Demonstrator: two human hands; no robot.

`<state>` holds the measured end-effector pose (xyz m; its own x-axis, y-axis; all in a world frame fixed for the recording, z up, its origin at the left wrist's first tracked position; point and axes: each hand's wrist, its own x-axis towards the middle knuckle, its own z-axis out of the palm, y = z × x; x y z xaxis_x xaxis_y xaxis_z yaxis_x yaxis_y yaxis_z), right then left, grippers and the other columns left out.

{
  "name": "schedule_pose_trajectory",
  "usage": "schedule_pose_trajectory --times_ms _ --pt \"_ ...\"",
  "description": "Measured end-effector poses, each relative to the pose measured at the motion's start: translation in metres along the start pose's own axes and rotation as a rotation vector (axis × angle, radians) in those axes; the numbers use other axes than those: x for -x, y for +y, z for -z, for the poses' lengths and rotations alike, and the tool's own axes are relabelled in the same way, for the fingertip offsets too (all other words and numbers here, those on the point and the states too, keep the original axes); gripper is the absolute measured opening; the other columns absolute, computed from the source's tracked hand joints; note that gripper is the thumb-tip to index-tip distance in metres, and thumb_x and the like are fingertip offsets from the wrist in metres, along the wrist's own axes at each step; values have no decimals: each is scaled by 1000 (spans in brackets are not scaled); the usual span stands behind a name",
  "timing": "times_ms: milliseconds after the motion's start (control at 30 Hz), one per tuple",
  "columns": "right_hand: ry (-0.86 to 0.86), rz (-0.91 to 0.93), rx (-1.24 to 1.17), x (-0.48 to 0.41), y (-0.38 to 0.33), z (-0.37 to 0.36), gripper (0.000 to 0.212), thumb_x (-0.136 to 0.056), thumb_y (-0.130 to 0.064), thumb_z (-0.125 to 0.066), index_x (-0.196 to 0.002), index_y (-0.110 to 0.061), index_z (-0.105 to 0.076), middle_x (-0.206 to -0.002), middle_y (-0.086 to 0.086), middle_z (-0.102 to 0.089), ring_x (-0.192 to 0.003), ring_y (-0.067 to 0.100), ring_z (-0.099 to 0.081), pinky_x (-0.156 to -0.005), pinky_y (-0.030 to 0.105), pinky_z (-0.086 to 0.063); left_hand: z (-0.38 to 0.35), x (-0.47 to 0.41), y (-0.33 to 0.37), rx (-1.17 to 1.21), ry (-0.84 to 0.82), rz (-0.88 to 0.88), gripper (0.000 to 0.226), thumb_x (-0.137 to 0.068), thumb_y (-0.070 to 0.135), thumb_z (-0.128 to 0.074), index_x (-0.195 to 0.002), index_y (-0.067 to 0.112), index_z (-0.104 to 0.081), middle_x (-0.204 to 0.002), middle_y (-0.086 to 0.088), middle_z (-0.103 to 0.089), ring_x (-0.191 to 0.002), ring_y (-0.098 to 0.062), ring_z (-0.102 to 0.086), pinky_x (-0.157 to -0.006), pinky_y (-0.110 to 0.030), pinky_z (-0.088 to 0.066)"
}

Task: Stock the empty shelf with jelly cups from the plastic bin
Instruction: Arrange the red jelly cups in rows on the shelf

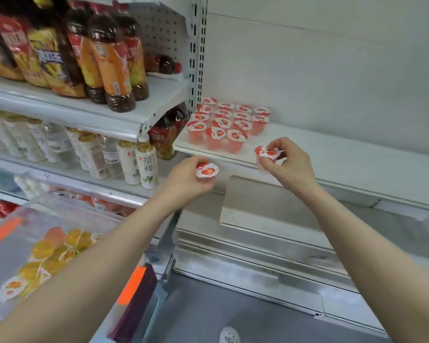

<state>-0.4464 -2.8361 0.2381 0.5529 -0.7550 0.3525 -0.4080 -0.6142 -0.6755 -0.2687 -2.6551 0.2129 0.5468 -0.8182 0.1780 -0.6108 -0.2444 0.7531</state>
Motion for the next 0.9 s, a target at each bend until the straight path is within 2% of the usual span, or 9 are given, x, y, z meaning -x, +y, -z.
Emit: schedule_pose_trajectory --times_ms 100,200,333,467,700,900 --pt "6 -38 32 -30 15 17 26 -72 -41 -69 -94 -29 -59 -94 -10 -65 -89 14 -62 -82 35 -50 -13 -24 22 -52 0 -76 51 -72 33 -79 -119 22 -60 -112 6 -61 -102 -13 -58 -87 -28 -47" --pt "-22 -71 76 -59 31 22 27 -74 -37 -71 -96 -27 -59 -95 -9 -66 -92 18 -62 -87 38 -49 -25 -46 38 -108 22 -133 54 -69 35 -82 -117 25 -60 -106 9 -55 -101 -13 -55 -84 -31 -48" --pt "-90 -63 145 -92 52 11 27 -77 -38 -70 -97 -25 -58 -99 -6 -66 -95 20 -61 -82 33 -46 -39 -71 46 -284 58 -154 67 -69 49 -79 -128 26 -57 -117 4 -53 -107 -15 -49 -87 -26 -40" --pt "-148 -41 172 -116 67 -7 30 -79 -39 -71 -100 -22 -59 -106 -4 -66 -97 22 -60 -84 36 -47 -49 -88 50 -423 78 -164 67 -72 57 -73 -130 27 -56 -117 4 -53 -112 -17 -46 -88 -25 -36" --pt "-137 85 125 -140 76 -27 30 -81 -36 -71 -104 -18 -61 -103 0 -67 -92 22 -61 -80 36 -47 -60 -103 51 -534 132 -204 64 -72 61 -69 -125 26 -60 -116 4 -57 -110 -19 -46 -90 -30 -37" --pt "-160 105 121 -150 84 -33 33 -83 -43 -68 -107 -21 -60 -104 1 -65 -91 22 -60 -81 41 -50 -68 -114 57 -563 127 -184 65 -72 61 -68 -127 29 -58 -121 5 -56 -115 -17 -42 -93 -30 -37"
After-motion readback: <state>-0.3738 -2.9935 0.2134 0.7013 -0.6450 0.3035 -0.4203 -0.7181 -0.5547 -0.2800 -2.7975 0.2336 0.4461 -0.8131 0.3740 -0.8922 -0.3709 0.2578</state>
